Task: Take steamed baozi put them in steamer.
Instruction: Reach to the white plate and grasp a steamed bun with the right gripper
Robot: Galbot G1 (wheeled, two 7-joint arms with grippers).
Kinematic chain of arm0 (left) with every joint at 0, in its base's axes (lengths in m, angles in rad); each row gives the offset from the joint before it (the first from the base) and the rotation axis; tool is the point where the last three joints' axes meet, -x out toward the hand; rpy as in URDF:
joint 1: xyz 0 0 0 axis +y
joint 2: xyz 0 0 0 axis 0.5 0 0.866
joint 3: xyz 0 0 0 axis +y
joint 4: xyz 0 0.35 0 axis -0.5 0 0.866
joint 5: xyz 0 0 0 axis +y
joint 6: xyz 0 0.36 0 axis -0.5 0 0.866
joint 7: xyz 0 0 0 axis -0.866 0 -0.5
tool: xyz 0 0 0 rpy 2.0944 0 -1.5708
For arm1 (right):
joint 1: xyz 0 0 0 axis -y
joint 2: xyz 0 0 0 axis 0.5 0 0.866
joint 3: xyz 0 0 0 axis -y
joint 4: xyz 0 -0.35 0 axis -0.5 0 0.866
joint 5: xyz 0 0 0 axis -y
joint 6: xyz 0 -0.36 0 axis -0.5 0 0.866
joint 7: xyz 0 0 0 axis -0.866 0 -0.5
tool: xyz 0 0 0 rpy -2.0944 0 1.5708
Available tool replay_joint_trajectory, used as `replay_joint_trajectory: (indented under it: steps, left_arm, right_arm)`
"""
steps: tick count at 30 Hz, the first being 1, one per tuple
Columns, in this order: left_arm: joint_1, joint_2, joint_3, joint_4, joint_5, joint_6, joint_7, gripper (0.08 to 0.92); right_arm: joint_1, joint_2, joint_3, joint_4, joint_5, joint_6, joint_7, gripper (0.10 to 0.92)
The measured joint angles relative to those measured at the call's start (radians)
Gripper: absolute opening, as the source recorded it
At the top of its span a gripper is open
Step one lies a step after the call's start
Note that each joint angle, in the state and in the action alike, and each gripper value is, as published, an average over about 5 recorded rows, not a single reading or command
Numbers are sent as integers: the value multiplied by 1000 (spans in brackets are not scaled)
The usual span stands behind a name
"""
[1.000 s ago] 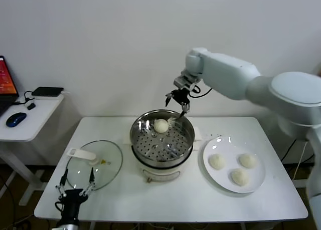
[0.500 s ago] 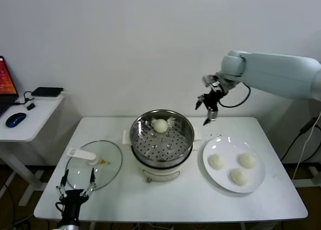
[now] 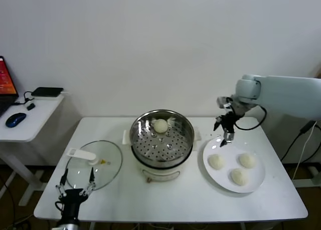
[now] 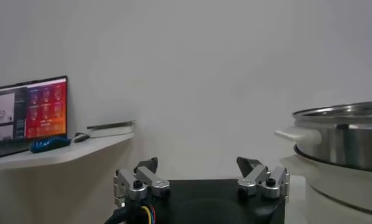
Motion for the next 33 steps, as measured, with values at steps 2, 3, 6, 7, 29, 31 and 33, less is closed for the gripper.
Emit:
replay_joint_trajectory:
  steps: [2,3,6,7,29,31,33]
  left_arm:
    - [0,0,-1,2,0,0,0,823]
    - [0,0,-2,2,0,0,0,823]
    - [-1,-1,-4,6,2,0,1,823]
    - [-1,-1,-5,7,4,0,1,823]
    - [-7,-4,-9,24,23,1,6,823]
    - [-8,-4,-9,26,23,1,6,823]
    - [-9,-4,-8,27,23,1,6,823]
  right_arm:
    - [-23,-5,8,-2,-18,-7,8,823]
    - [-35,-8,13,-3,-26,-10,12,823]
    - [-70,-12,29,-8,-48,-18,25,823]
    - [-82,-12,35,-11,-55,-21,29,823]
    - [-283,-15,155,-77,-145,-22,97,823]
    - [-294,-18,162,-83,-148,-20,101,823]
    - [-305,-19,171,-90,-152,-17,105,823]
